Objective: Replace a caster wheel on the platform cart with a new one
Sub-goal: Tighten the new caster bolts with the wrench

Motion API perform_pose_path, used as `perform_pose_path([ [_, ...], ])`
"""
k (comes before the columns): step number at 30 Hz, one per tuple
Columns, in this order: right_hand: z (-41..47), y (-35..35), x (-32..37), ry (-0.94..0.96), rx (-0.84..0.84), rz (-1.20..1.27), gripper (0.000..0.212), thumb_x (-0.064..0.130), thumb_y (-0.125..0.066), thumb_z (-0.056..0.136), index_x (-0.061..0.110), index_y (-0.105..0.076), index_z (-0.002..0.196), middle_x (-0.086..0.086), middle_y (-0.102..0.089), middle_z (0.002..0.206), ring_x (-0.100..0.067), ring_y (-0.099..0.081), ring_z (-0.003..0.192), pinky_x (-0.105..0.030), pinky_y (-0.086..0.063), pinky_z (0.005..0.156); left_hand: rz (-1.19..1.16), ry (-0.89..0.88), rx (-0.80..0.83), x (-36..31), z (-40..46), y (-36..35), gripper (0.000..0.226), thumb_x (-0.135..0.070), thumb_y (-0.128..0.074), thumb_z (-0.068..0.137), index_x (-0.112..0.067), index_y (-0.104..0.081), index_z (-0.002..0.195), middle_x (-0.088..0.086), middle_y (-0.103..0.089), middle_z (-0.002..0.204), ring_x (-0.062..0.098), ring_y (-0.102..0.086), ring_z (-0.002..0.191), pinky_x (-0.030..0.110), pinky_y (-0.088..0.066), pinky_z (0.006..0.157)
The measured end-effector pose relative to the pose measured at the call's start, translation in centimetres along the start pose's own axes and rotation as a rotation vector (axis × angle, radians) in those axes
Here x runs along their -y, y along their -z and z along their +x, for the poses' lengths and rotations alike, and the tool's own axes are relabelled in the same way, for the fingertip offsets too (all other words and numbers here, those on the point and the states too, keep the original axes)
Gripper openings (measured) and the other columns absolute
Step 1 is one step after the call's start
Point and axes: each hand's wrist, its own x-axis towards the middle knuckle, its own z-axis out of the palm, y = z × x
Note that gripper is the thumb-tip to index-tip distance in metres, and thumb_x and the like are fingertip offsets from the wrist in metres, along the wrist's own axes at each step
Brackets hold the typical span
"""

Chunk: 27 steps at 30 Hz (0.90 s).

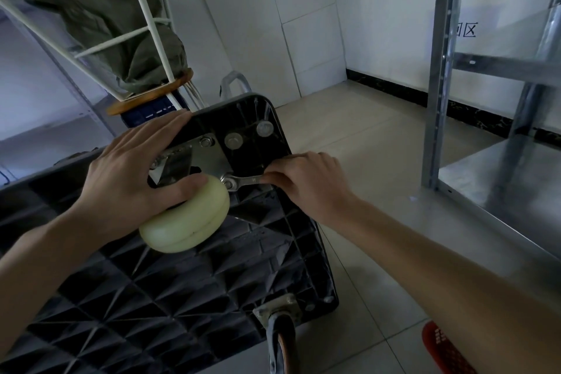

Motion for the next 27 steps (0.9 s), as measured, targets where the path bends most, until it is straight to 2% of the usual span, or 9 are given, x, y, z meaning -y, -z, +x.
perform_pose_path([
  [4,-0.9,-1.2,0.1,-0.086,-0.040,0.082,0.039,0.059,-0.042,0.100,0.035,-0.073,0.101,0.008,-0.071,0.076,-0.020,-0.065,0.068,-0.031,-0.042,0.056,0.005,-0.003,0.007,0.0,0.1,0.0,0.094,-0.086,-0.037,0.073,-0.043,-0.025,0.156,-0.024,-0.029,0.156,0.018,-0.033,0.144,0.050,-0.032,0.109],
  [6,-1.6,-1.9,0.5,-0.128,-0.073,0.105,0.042,0.061,-0.039,0.099,0.034,-0.073,0.097,0.009,-0.069,0.073,-0.016,-0.063,0.063,-0.027,-0.034,0.050,-0.001,0.001,0.005,0.1,0.1,0.1,0.094,-0.087,-0.037,0.072,-0.044,-0.025,0.155,-0.025,-0.029,0.156,0.018,-0.033,0.144,0.050,-0.032,0.109],
  [8,-2.1,-2.3,0.9,-0.178,-0.093,0.139,0.039,0.059,-0.045,0.099,0.033,-0.073,0.093,0.008,-0.066,0.067,-0.014,-0.059,0.059,-0.020,-0.028,0.049,0.003,0.001,0.008,0.0,0.1,0.0,0.095,-0.088,-0.037,0.072,-0.044,-0.025,0.155,-0.022,-0.030,0.157,0.019,-0.034,0.144,0.051,-0.033,0.109],
  [12,-2.4,-2.1,1.4,-0.231,-0.102,0.172,0.032,0.055,-0.052,0.098,0.033,-0.074,0.090,0.007,-0.061,0.060,-0.015,-0.057,0.055,-0.017,-0.024,0.048,-0.007,0.011,0.013,-0.3,0.0,0.4,0.098,-0.090,-0.037,0.070,-0.044,-0.026,0.155,-0.028,-0.026,0.152,0.018,-0.032,0.145,0.049,-0.031,0.110],
  [17,-2.4,-1.9,1.7,-0.179,-0.098,0.157,0.032,0.052,-0.050,0.099,0.030,-0.073,0.092,0.009,-0.068,0.073,-0.012,-0.061,0.062,-0.014,-0.024,0.049,0.020,0.030,0.042,-0.5,0.0,0.7,0.097,-0.087,-0.039,0.069,-0.045,-0.023,0.155,-0.031,-0.022,0.150,0.017,-0.030,0.145,0.047,-0.029,0.111],
  [20,-2.0,-1.4,1.5,-0.127,-0.007,0.105,0.034,0.051,-0.044,0.102,0.030,-0.071,0.103,0.009,-0.070,0.085,-0.016,-0.065,0.070,-0.026,-0.039,0.052,0.016,0.030,0.055,-0.5,0.0,0.7,0.099,-0.088,-0.038,0.069,-0.043,-0.023,0.156,-0.026,-0.025,0.155,0.018,-0.031,0.145,0.047,-0.029,0.112],
  [22,-1.8,-0.5,1.1,-0.069,-0.008,0.015,0.033,0.050,-0.045,0.102,0.030,-0.072,0.107,0.007,-0.072,0.090,-0.022,-0.068,0.073,-0.031,-0.047,0.056,0.014,0.032,0.055,-0.5,0.1,0.6,0.099,-0.088,-0.037,0.069,-0.043,-0.023,0.156,-0.021,-0.028,0.159,0.018,-0.031,0.145,0.048,-0.029,0.112],
  [27,-0.3,3.7,-0.5,0.068,0.044,-0.118,0.033,0.051,-0.047,0.101,0.031,-0.073,0.107,0.010,-0.073,0.097,-0.021,-0.070,0.083,-0.028,-0.035,0.058,0.008,0.041,0.053,-0.6,0.1,0.5,0.099,-0.089,-0.037,0.068,-0.045,-0.022,0.156,-0.021,-0.027,0.159,0.018,-0.029,0.146,0.047,-0.028,0.112],
])
